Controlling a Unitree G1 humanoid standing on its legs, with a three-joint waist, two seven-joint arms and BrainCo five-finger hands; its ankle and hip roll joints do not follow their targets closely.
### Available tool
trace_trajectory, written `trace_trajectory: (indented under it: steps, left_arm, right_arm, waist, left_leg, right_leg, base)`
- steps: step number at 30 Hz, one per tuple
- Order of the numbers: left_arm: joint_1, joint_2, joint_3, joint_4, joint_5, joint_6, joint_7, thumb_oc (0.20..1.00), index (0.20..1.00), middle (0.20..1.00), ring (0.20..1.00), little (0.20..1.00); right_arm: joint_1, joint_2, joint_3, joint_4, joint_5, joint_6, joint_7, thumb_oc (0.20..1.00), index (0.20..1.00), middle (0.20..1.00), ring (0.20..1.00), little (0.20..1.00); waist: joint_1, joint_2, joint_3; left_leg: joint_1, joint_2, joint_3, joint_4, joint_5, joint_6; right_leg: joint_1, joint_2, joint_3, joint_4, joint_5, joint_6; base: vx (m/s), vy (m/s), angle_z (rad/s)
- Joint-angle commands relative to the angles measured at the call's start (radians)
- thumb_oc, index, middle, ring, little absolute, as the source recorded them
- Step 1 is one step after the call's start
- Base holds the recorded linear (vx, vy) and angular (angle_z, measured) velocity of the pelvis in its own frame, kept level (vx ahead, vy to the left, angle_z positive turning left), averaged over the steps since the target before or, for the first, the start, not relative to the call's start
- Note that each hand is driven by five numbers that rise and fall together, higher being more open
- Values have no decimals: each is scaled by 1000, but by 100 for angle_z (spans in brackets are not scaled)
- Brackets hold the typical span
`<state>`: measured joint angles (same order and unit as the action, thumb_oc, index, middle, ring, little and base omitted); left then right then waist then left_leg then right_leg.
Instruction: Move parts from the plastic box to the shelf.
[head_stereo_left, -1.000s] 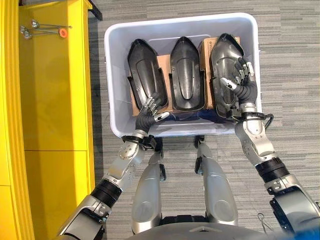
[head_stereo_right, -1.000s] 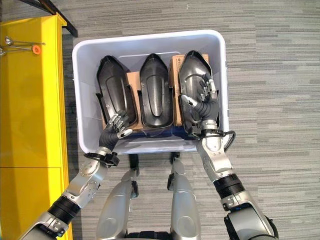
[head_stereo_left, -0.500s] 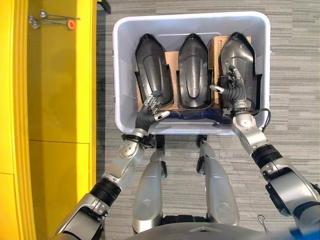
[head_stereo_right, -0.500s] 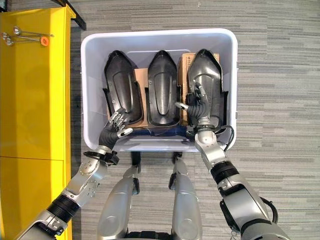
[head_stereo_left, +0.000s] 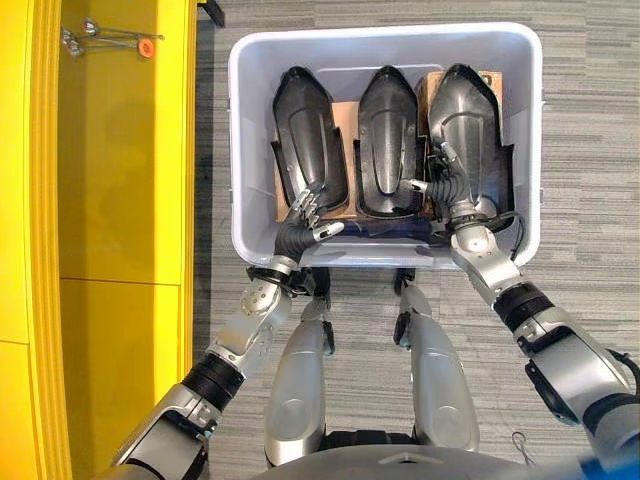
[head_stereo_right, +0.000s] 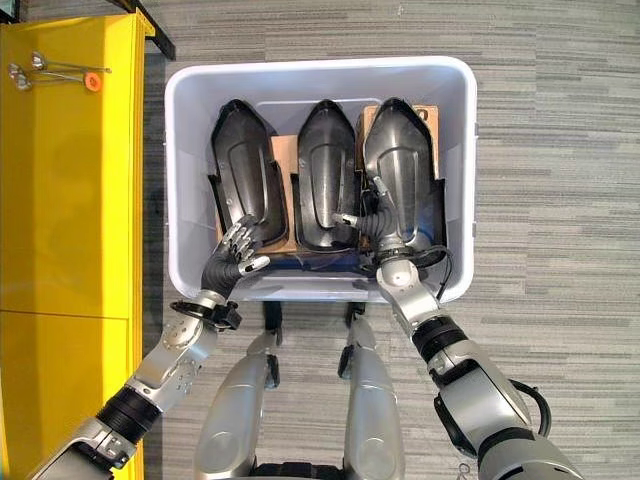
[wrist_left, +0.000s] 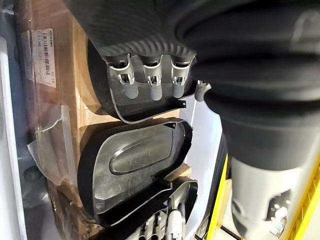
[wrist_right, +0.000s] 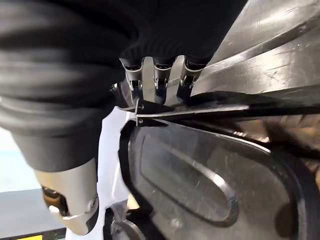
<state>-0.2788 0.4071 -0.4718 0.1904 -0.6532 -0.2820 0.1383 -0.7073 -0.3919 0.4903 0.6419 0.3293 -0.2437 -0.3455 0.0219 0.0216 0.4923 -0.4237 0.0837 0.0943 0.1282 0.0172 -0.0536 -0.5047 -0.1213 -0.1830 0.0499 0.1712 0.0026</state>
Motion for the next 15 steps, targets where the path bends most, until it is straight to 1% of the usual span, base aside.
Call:
trace_trajectory:
  steps: [1,8,13,15]
  left_arm:
    - [37,19,-18,-56,21,-58,11,1000,1000,1000,1000,1000]
    - [46,16,-9,-53,21,-58,12,1000,1000,1000,1000,1000]
    - [52,17,-3,-57,24,-57,12,1000,1000,1000,1000,1000]
    - [56,19,4,-61,24,-56,13,1000,1000,1000,1000,1000]
  right_arm:
    - [41,30,13,-73,-22,-30,21,1000,1000,1000,1000,1000]
    - [70,20,3,-154,-24,-38,29,1000,1000,1000,1000,1000]
    - [82,7,-21,-210,-32,-46,17,1000,1000,1000,1000,1000]
    - [93,-4,-50,-271,-33,-61,1,1000,1000,1000,1000,1000]
  waist:
    - [15,-4,-62]
    - [12,-8,-62]
    - [8,-11,-69]
    - [4,-12,-68]
  left_leg:
    - [-57,61,-59,35,21,-39]
    - [-55,62,-56,43,15,-39]
    - [-58,61,-55,40,18,-39]
    - [-55,64,-54,43,15,-42]
  right_leg:
    - [28,-122,36,120,-116,139]
    - [32,-122,39,123,-119,140]
    - [29,-121,40,117,-115,140]
    - [30,-120,41,120,-118,141]
  base:
    - [0,0,0]
    - [-1,3,2]
    - [0,0,0]
    - [0,0,0]
